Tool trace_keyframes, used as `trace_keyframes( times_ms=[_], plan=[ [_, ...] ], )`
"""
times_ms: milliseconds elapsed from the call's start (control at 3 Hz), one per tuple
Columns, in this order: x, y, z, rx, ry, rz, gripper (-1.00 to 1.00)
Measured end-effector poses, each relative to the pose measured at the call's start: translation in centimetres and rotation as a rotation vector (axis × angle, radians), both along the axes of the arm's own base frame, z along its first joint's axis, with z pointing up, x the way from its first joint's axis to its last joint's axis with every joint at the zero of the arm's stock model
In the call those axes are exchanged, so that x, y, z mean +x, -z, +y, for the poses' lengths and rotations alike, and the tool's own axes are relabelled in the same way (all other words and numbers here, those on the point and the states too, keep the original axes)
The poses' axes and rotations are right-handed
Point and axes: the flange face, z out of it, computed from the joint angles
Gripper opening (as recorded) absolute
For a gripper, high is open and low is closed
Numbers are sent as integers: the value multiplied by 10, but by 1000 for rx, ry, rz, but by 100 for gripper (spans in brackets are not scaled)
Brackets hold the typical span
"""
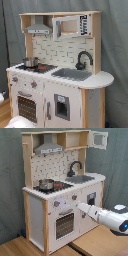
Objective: Play with the kitchen
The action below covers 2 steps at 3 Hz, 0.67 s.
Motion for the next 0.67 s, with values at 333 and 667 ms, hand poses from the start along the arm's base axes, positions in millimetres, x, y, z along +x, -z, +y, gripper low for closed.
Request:
trace_keyframes(
  times_ms=[333,667],
  plan=[
    [9,10,2,96,9,4,100],
    [18,17,6,189,14,4,100]
  ],
)
